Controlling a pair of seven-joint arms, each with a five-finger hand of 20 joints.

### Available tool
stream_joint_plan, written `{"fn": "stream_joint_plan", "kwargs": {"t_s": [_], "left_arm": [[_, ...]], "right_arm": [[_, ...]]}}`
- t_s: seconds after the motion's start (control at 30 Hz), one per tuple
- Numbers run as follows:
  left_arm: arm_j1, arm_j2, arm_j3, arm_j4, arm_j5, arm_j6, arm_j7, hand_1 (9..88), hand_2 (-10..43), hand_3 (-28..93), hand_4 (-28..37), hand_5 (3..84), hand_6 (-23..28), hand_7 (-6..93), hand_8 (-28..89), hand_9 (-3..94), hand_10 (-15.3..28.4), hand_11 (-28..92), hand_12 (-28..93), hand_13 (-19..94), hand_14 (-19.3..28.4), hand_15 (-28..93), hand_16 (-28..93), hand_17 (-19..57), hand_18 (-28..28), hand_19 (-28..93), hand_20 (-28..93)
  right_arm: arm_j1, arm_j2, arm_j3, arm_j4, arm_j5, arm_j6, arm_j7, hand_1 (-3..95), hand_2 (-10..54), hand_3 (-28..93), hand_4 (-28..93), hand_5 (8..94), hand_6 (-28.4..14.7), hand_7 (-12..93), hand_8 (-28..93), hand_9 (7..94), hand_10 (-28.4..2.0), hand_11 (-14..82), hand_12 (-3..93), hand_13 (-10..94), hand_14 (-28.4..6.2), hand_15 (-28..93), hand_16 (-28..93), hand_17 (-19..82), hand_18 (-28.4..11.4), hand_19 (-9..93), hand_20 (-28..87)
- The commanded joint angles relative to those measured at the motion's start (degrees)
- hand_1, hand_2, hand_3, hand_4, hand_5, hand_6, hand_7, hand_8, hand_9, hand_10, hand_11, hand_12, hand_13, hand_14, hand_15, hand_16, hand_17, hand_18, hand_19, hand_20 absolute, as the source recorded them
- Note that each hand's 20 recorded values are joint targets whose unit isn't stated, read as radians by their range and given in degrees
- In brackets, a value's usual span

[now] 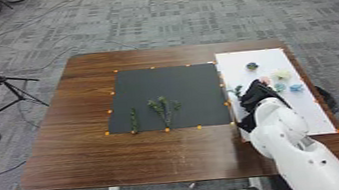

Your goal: Arrange flowers

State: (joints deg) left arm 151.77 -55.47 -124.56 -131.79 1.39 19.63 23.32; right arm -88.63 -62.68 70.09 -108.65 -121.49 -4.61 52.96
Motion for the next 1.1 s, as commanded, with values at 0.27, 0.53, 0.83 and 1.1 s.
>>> {"fn": "stream_joint_plan", "kwargs": {"t_s": [0.27, 0.53, 0.83, 1.1], "left_arm": [[0.6, -0.01, -0.01, -0.24, -0.03, 0.49, -0.05, 22.2, 17.4, 70, -28.3, 36.5, 8.5, 7.7, -7, 29.0, 13.5, 12, 11, 21, 14.1, 25, -4, -5.1, 11.8, 24, 11], [-0.2, 0.99, 0.17, 0.26, 0.01, 0.41, -0.61, 22.2, 17.5, 70, -28.3, 36.5, 8.5, 7.7, -7, 29.0, 13.4, 12, 11, 21, 14.2, 25, -4, -5.1, 11.9, 24, 11], [-0.7, 1.46, 0.25, 0.56, 0.06, 0.25, -0.97, 22.1, 17.5, 70, -28.3, 36.5, 8.5, 7.8, -7, 29.1, 13.5, 12, 11, 21, 14.2, 25, -4, -5.0, 11.8, 24, 11], [0.1, 0.75, 0.12, 0.17, -0.03, -0.05, -0.40, 22.1, 17.4, 70, -28.3, 36.5, 8.5, 7.8, -7, 29.1, 13.5, 12, 11, 21, 14.1, 25, -4, -5.1, 11.8, 24, 11]], "right_arm": [[-2.8, -2.4, -2.8, -7.4, 5.3, 14.7, -3.7, 55.8, -9.5, 72, -18, 83.4, -3.7, 22, 25, 88.2, -11.8, 25.2, 44.9, 86, -5.5, 61, 34, 45, -28.4, 93, 36], [-0.7, -7.3, -7.2, -4.6, 8.0, 12.7, -3.3, 55.6, -9.5, 72, -19, 82.9, -3.7, 23, 25, 87.3, -11.9, 26.8, 44.8, 86, -5.6, 61, 34, 45, -28.4, 93, 37], [-2.1, -9.6, -10.7, -3.4, 6.3, 14.9, -3.5, 55.3, -9.5, 73, -19, 82.5, -3.7, 24, 24, 87.0, -12.0, 27.8, 44.5, 86, -5.8, 61, 34, 45, -28.4, 93, 37], [-2.8, -10.0, -11.2, -1.9, 2.8, 13.2, -1.1, 53.6, -9.5, 70, -19, 79.8, -4.5, 25, 21, 85.2, -13.0, 29.9, 43.2, 86, -6.1, 61, 34, 45, -28.4, 93, 37]]}}
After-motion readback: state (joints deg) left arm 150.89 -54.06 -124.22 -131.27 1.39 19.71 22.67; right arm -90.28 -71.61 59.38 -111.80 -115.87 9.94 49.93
